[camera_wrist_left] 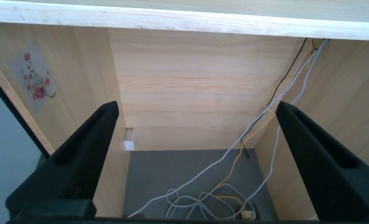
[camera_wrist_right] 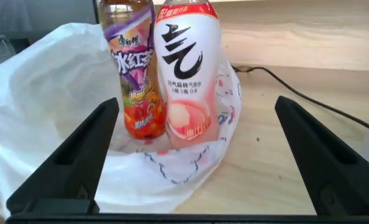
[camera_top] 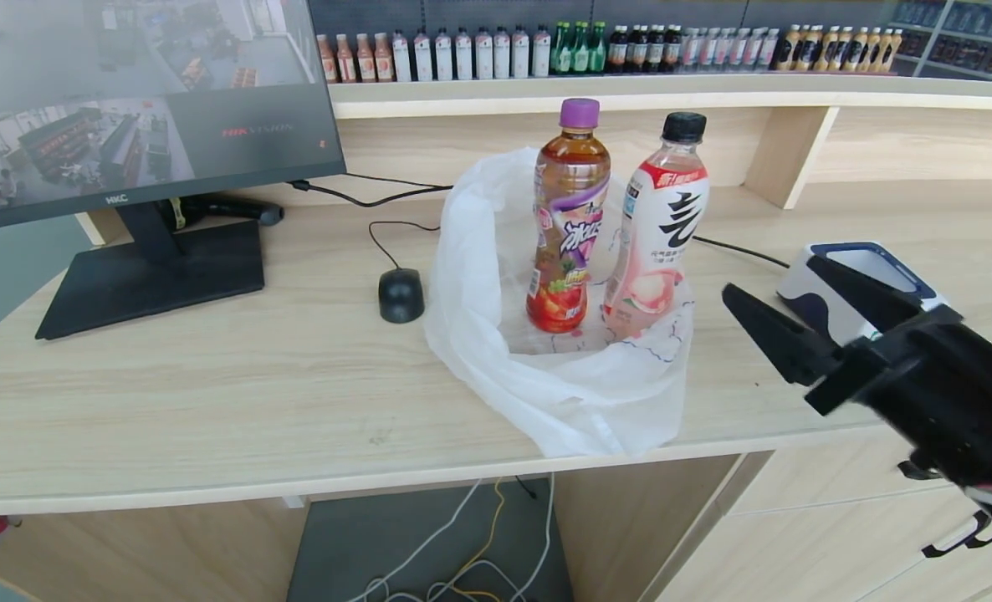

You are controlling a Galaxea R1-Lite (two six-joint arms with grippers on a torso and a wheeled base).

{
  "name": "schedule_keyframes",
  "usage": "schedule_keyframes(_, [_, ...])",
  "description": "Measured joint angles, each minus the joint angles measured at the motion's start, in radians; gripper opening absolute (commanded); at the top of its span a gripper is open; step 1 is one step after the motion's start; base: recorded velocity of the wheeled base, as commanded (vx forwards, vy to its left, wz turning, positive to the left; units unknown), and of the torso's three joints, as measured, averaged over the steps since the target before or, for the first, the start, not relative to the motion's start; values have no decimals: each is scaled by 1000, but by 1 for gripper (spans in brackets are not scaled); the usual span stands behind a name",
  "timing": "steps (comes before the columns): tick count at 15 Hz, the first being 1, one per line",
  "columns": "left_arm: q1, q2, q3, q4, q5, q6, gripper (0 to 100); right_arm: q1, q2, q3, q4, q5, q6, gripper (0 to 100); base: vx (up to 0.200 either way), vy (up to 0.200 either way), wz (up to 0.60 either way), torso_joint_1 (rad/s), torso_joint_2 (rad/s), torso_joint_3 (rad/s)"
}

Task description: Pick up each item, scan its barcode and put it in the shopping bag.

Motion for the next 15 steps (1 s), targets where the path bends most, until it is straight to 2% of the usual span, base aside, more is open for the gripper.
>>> schedule_keyframes(2, [0, 0, 0, 0, 0, 0, 100, -8, -192, 173, 89, -5, 0, 100, 0, 0, 0, 0, 0, 0])
schedule_keyframes(4, [0, 0, 0, 0, 0, 0, 100, -14, -380, 244, 320, -10, -9, 100, 0, 0, 0, 0, 0, 0])
schedule_keyframes(8, [0, 0, 0, 0, 0, 0, 100, -14, -771, 276, 877, -10, -98, 100, 0, 0, 0, 0, 0, 0])
schedule_keyframes(12, [0, 0, 0, 0, 0, 1, 100, -5, -1143, 277, 1338, 6, -127, 100, 0, 0, 0, 0, 0, 0])
schedule_keyframes(15, [0, 0, 0, 0, 0, 2, 100, -22, -1297, 265, 1434, 19, -122, 100, 0, 0, 0, 0, 0, 0])
